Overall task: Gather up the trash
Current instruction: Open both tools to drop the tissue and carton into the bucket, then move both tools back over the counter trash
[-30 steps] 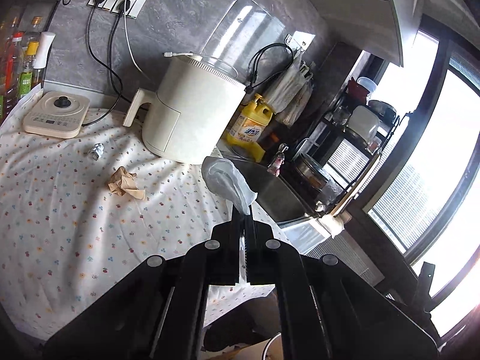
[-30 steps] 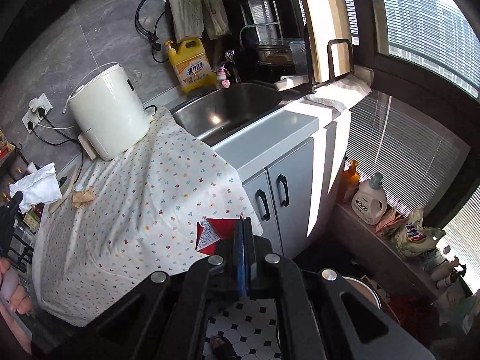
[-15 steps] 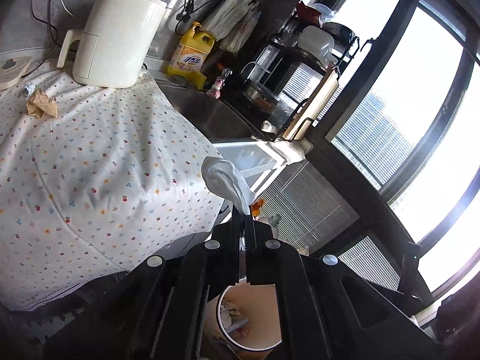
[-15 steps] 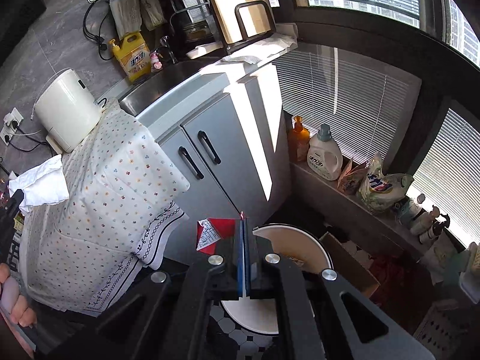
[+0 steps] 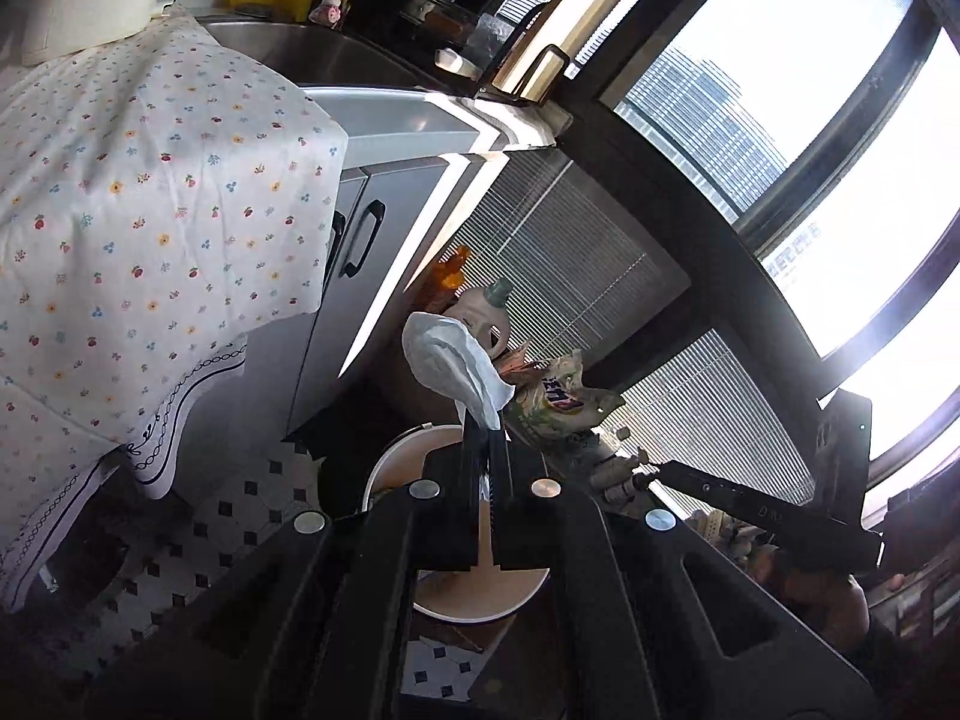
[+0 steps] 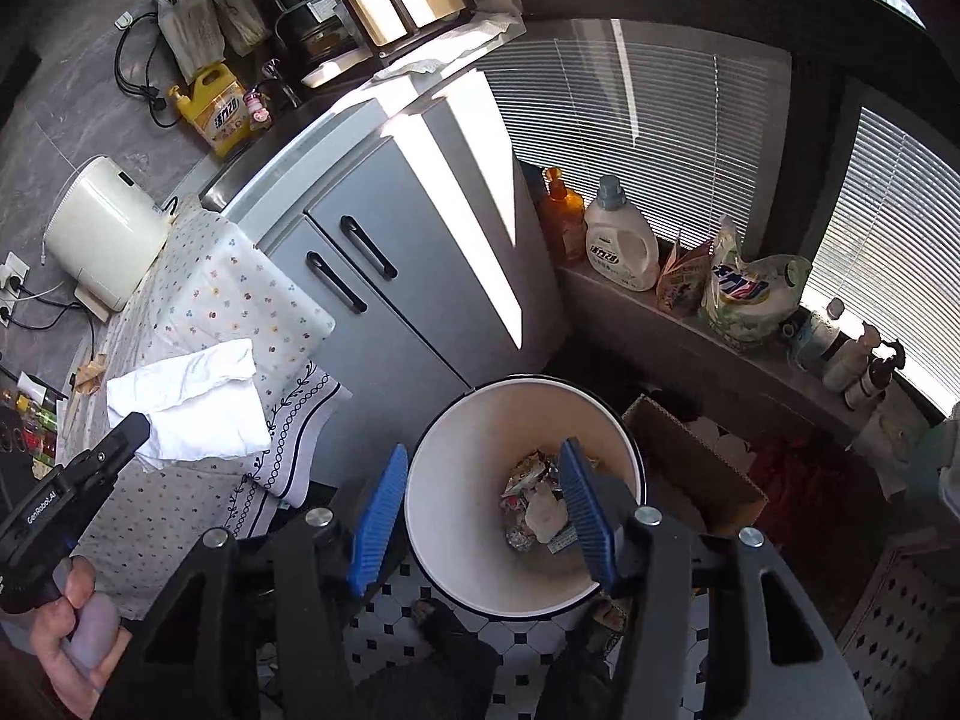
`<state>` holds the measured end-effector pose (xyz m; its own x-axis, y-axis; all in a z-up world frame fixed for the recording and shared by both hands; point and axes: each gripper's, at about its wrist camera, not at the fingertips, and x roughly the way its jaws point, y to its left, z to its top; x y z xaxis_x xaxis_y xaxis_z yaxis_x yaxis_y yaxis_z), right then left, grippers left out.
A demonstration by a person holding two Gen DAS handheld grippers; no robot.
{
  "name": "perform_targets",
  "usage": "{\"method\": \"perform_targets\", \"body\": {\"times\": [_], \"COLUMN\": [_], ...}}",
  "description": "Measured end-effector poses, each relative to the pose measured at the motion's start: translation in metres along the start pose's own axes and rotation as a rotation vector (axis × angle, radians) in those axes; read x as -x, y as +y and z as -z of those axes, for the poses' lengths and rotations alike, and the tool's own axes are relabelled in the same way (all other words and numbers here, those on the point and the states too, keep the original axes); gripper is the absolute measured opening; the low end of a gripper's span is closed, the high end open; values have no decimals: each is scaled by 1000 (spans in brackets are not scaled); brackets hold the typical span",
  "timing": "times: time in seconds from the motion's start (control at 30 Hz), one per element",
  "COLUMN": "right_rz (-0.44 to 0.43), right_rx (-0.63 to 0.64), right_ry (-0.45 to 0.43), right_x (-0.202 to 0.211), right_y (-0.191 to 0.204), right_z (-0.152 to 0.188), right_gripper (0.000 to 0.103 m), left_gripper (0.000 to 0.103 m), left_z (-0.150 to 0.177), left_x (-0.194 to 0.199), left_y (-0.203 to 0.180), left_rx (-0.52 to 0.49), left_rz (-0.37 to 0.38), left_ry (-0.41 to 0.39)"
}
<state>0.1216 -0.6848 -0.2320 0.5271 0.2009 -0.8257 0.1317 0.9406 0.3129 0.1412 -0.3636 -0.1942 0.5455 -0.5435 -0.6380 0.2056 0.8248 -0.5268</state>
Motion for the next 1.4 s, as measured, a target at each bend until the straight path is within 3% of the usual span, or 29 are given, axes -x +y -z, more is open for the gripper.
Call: {"method": "perform_targets", "body": {"times": [0.33,0.37,0.4,0.43,0.47,0.63,0.87,1.1,1.4], "right_rz": [70,73,75,77,78,66,8,-77,-182], "right_rx": [-68,-73,-77,-81,-82,-78,-18,86,215], "right_ry": [-41,-41,-41,-42,-43,-45,-51,-62,-66], "right_x": [27,29,30,31,32,33,25,16,5], "right_y": [-35,-38,-40,-42,-44,-45,-14,50,149], "right_z": [2,3,3,2,2,-1,-18,-35,-46], "right_gripper": [53,52,52,52,52,53,54,64,75], "left_gripper": [5,16,45,58,65,73,84,93,94], "left_z": [18,19,20,20,20,12,-10,-26,-40], "left_x": [-64,-71,-78,-81,-79,-70,-20,45,129], "left_y": [-36,-40,-41,-42,-42,-42,-18,25,93], "left_rx": [-69,-84,-87,-79,-68,-76,-38,33,148], "left_rz": [77,62,52,51,56,31,-71,-186,-311], "left_ry": [169,193,219,223,207,176,60,-68,-208]}}
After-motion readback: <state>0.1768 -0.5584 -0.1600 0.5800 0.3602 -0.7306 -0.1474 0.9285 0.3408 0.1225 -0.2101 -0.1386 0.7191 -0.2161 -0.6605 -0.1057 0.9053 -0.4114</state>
